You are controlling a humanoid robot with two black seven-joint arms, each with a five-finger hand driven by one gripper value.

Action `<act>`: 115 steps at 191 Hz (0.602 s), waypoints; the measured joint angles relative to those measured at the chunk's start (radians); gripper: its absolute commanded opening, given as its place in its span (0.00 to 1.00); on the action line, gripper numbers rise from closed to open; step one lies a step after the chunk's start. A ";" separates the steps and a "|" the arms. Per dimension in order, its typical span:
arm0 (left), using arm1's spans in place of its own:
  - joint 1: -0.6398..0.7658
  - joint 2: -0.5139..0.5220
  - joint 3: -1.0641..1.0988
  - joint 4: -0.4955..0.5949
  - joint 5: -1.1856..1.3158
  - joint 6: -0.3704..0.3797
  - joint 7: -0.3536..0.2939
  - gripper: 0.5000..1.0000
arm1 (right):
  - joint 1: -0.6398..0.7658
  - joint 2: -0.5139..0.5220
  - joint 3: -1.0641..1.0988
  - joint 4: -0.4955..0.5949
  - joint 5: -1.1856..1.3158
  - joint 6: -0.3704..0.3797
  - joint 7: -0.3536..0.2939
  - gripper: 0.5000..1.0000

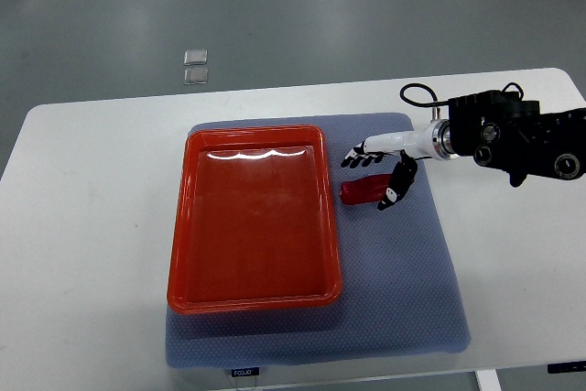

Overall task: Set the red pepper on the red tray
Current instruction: 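Close the right hand fingers around the red pepper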

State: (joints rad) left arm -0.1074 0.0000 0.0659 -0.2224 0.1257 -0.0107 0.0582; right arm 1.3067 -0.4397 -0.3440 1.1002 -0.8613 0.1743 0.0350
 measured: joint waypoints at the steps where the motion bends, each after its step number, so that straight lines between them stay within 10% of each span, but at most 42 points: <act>1: 0.000 0.000 0.000 0.000 0.000 0.000 0.000 1.00 | 0.000 0.000 -0.001 0.000 -0.001 -0.001 0.000 0.66; 92: 0.000 0.000 0.000 0.000 0.000 0.000 0.000 1.00 | -0.024 0.015 -0.021 -0.021 -0.034 -0.023 0.000 0.59; 115: 0.000 0.000 0.000 0.001 0.000 0.000 0.000 1.00 | -0.030 0.025 -0.021 -0.031 -0.035 -0.028 0.000 0.41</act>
State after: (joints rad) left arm -0.1074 0.0000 0.0659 -0.2218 0.1257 -0.0110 0.0582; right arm 1.2767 -0.4149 -0.3651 1.0687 -0.8964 0.1460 0.0353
